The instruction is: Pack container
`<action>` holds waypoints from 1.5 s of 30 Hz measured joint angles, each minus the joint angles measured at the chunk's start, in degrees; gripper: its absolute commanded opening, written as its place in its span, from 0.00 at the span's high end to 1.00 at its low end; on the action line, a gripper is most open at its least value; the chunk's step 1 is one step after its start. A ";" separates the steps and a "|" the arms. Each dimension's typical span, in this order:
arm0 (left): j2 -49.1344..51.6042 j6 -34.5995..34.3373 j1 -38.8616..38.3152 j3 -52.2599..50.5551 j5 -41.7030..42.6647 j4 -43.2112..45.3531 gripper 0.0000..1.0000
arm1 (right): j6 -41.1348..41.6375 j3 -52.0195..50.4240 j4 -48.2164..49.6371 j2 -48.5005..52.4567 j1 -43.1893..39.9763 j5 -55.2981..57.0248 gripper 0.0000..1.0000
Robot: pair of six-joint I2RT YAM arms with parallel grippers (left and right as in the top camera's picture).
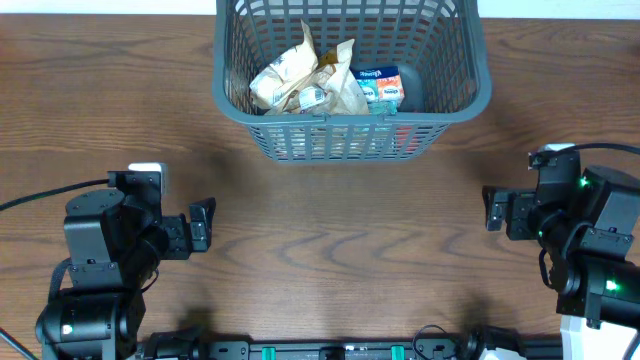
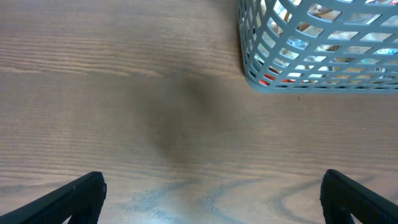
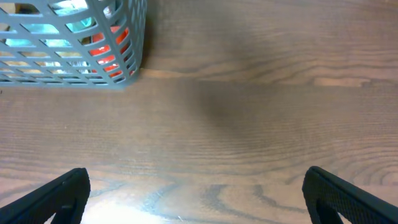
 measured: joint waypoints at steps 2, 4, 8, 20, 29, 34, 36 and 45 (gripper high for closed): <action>0.00 0.00 0.00 0.00 0.00 0.00 0.01 | 0.00 0.00 -0.42 0.28 0.02 0.00 0.01; 0.00 0.00 0.00 0.00 0.00 0.00 0.01 | 0.00 0.00 -0.79 0.50 0.02 0.00 0.01; 0.00 0.00 0.00 0.00 0.00 0.00 0.01 | 0.00 0.00 -0.87 0.57 0.02 0.00 0.01; 0.00 0.00 0.00 0.00 0.00 0.00 0.01 | 0.00 0.00 -0.87 0.68 0.02 0.00 0.01; 0.00 0.00 0.00 0.00 0.00 0.02 0.01 | 0.87 -1.27 1.90 -0.11 0.48 -2.69 0.01; 0.00 0.00 0.00 -0.04 -0.02 0.00 0.01 | 3.45 -10.80 14.86 -9.57 6.27 -7.56 0.01; 0.00 -0.02 0.00 -0.07 -0.02 -0.02 0.01 | 4.68 -15.61 20.92 -14.95 8.92 -8.55 0.01; 0.00 0.00 0.00 -0.11 -0.02 -0.07 0.01 | 7.04 -35.58 45.05 -32.44 16.13 -6.99 0.01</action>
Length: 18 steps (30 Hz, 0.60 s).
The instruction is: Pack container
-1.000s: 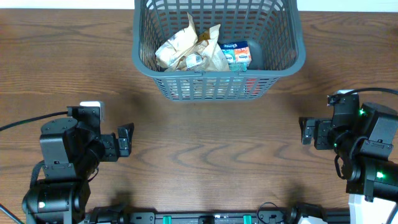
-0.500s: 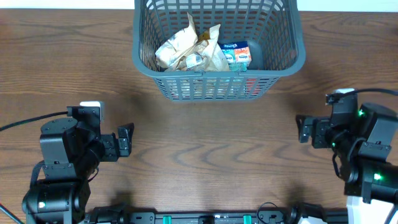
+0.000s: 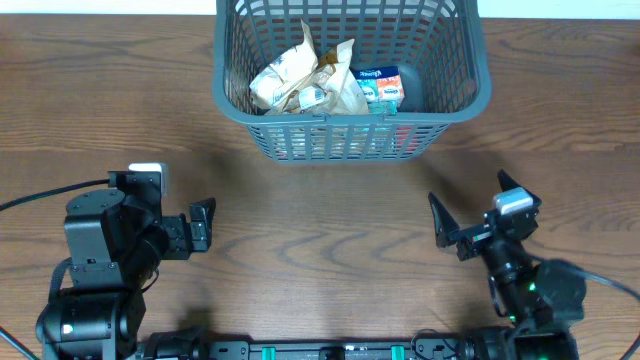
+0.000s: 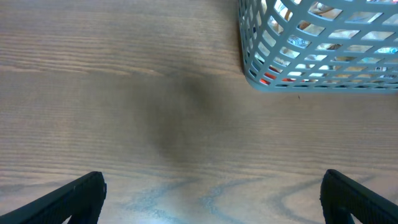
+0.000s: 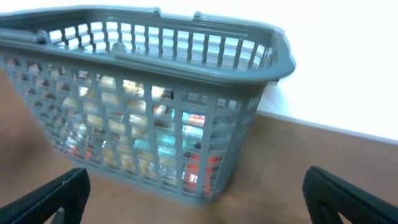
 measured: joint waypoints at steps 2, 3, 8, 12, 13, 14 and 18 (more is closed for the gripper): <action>0.00 0.00 0.00 0.00 0.02 0.02 0.01 | -0.11 -3.91 5.07 -2.64 0.68 1.64 0.01; 0.00 -0.02 0.00 0.00 0.02 0.02 0.01 | -0.33 -4.90 6.21 -3.30 0.90 2.14 0.01; 0.00 -0.02 0.00 0.00 0.02 0.02 0.01 | -2.84 -11.26 12.09 -7.56 1.18 4.11 0.01; 0.00 -0.02 0.00 0.00 0.02 0.02 0.02 | -4.74 -15.04 13.16 -10.60 2.05 5.73 0.01; 0.00 -0.02 0.00 0.00 0.02 0.02 0.01 | -5.01 -16.04 13.31 -11.58 2.10 6.43 0.01; 0.00 -0.02 0.00 0.00 0.02 0.02 0.01 | -5.22 -16.79 13.44 -12.37 2.14 7.02 0.01; 0.00 -0.02 0.00 0.00 0.02 0.00 0.01 | -5.81 -19.41 13.70 -15.23 2.16 9.40 0.01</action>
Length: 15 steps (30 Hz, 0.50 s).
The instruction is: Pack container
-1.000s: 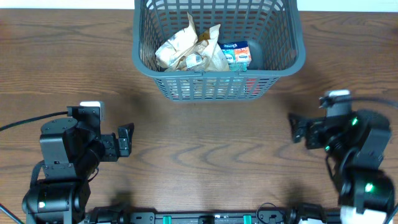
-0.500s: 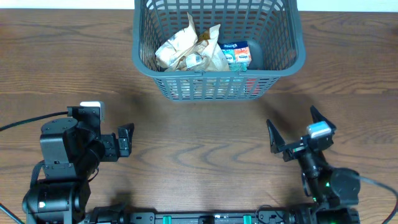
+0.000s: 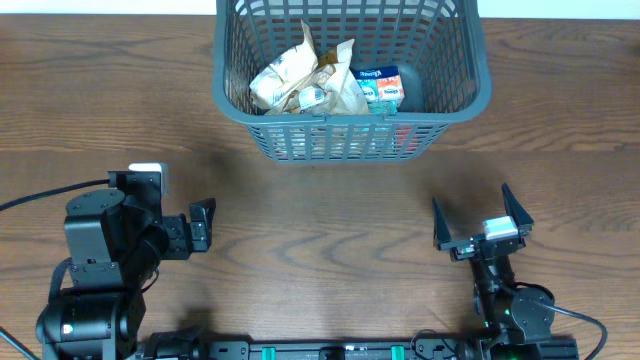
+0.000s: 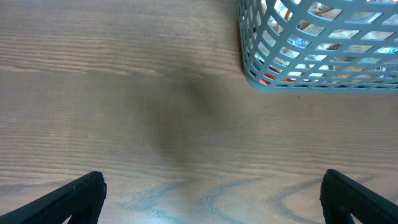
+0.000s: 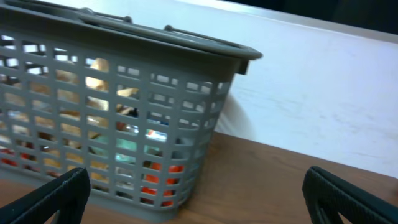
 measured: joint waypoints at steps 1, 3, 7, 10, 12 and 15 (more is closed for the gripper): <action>0.00 0.00 0.00 0.00 0.00 0.00 0.01 | -0.02 -0.44 0.26 -0.31 0.02 0.52 0.01; 0.00 0.00 0.00 0.00 0.00 0.00 0.01 | -0.04 -1.01 0.13 -0.46 0.17 1.18 0.01; 0.00 0.00 0.00 0.00 0.00 0.02 0.01 | -0.04 -1.51 -0.94 -0.46 0.44 3.19 0.01; 0.00 0.00 0.00 0.00 0.00 0.00 0.01 | -0.02 -1.51 -4.00 -0.59 0.46 4.76 0.01; 0.00 0.00 0.00 0.00 -0.02 0.04 0.01 | 0.07 -1.57 -6.84 -0.61 0.46 5.51 0.01; 0.00 0.00 0.00 0.00 0.00 0.00 0.01 | 0.35 -1.68 -8.20 -0.61 0.46 5.92 0.01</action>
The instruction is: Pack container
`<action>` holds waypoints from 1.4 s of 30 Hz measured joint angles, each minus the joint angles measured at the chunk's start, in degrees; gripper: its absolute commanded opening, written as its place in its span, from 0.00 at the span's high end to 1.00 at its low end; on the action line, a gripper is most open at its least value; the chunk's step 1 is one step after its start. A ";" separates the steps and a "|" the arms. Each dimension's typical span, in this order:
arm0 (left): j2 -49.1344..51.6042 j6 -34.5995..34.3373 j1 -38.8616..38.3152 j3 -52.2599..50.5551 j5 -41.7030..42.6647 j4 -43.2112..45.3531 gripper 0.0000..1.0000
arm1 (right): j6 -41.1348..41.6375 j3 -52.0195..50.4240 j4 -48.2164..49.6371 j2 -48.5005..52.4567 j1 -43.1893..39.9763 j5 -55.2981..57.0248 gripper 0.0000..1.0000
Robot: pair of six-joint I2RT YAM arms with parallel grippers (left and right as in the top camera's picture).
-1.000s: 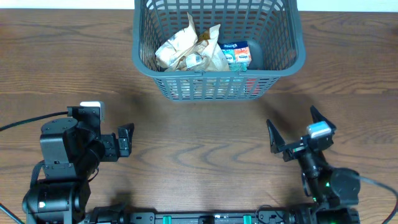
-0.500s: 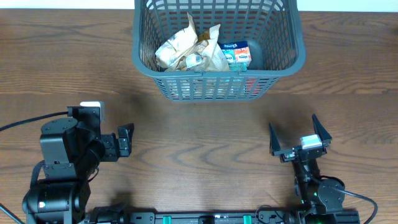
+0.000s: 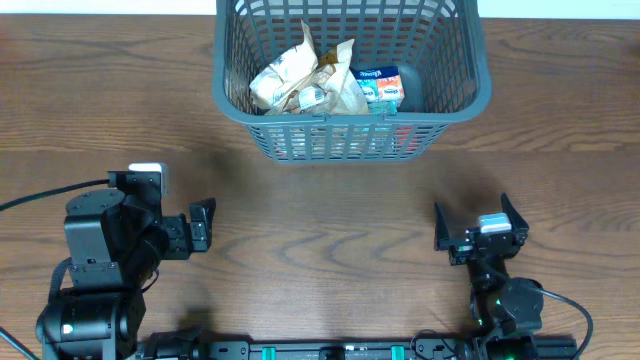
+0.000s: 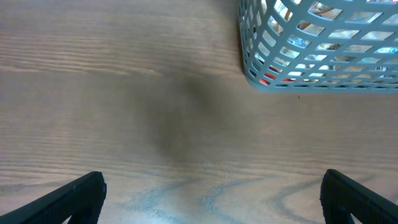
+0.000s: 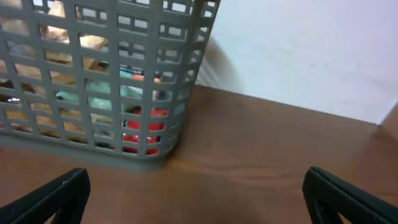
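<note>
A grey slatted basket (image 3: 470,95) stands at the table's far middle, holding crumpled tan paper bags (image 3: 300,75) and a small teal-and-orange pack (image 3: 380,85). It also shows in the left wrist view as the basket (image 4: 249,68) and in the right wrist view as the basket (image 5: 186,93). My left gripper (image 3: 203,224) sits near the front left, open and empty, well short of the basket. My right gripper (image 3: 479,225) is at the front right, open and empty, facing the basket's right corner.
The wooden table (image 3: 330,220) lies bare between the arms and the basket. A white wall (image 5: 298,50) rises behind the table's far edge in the right wrist view. Cables run off the left arm at the left edge.
The right wrist camera has tipped down: the basket's rim has left the top of its view and more table shows. The left arm is unchanged.
At first both arms were at the front corners, open, with the right one looking down at the table. The right arm then stood further left and nearer the front, looking level at the basket. It has stayed near there since. The left arm never moved.
</note>
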 measured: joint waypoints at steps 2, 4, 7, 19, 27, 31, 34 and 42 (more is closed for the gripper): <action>0.00 0.00 0.00 0.00 0.00 0.00 0.01 | 0.13 0.00 -0.02 0.00 0.00 0.09 0.01; 0.00 0.02 0.00 0.00 0.00 0.00 0.01 | 0.13 0.02 -0.02 0.00 0.00 0.13 0.01; 0.00 0.00 0.00 0.00 0.00 0.00 0.01 | 0.98 0.00 0.00 0.00 0.00 0.52 0.01; 0.00 0.02 0.00 0.00 0.00 0.00 0.01 | 6.16 0.02 0.28 0.00 -0.26 3.17 0.01; 0.00 0.00 0.00 0.00 0.00 0.02 0.01 | 9.84 0.00 0.57 0.00 -0.98 5.22 0.01; 0.00 0.00 0.00 0.00 0.00 0.00 0.01 | 12.20 0.00 0.72 0.00 -2.54 7.19 0.01; 0.00 0.00 0.00 0.00 0.00 0.00 0.01 | 12.83 0.00 0.81 0.00 -3.17 8.00 0.01; 0.00 0.00 0.00 0.00 0.00 0.00 0.01 | 13.20 0.00 0.81 0.00 -3.28 8.00 0.01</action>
